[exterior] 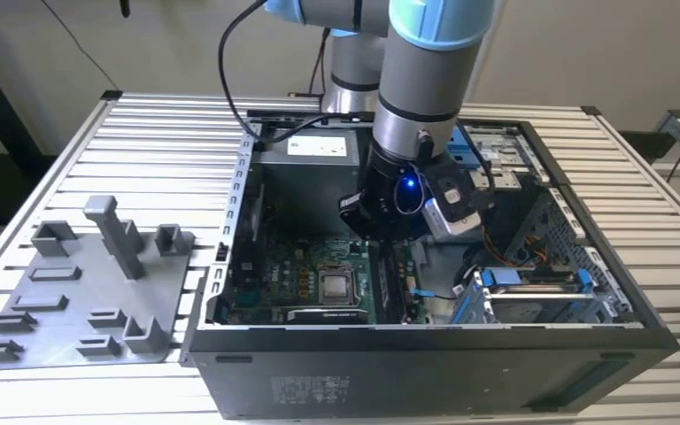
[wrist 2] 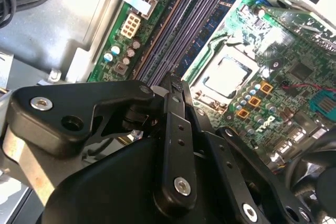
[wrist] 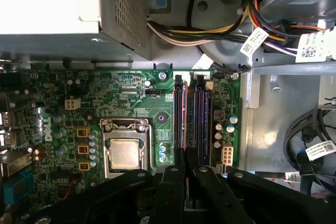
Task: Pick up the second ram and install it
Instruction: 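Insert the second ram into the second slot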
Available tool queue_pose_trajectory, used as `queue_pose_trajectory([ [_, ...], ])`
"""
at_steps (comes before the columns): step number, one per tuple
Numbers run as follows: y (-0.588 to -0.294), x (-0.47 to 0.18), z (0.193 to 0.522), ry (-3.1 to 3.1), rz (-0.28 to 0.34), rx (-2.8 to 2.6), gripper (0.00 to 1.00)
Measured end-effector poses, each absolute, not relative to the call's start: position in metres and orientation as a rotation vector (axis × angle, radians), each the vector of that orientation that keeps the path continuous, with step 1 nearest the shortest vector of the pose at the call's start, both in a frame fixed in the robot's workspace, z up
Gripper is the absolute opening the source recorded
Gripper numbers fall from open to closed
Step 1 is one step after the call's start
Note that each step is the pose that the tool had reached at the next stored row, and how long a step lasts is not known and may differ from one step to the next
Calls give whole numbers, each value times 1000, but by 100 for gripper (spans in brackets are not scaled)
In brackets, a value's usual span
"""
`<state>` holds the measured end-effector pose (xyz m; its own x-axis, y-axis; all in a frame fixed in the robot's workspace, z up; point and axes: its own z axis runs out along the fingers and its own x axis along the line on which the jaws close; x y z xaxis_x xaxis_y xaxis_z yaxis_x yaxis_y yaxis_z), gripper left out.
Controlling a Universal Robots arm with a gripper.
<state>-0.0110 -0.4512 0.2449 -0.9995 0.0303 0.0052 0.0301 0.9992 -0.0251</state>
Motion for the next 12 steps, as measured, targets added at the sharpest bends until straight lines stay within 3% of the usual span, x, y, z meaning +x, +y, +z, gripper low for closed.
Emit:
queue_pose_trajectory([
  [12,-457,-10,239,-3135,39,-48,13],
])
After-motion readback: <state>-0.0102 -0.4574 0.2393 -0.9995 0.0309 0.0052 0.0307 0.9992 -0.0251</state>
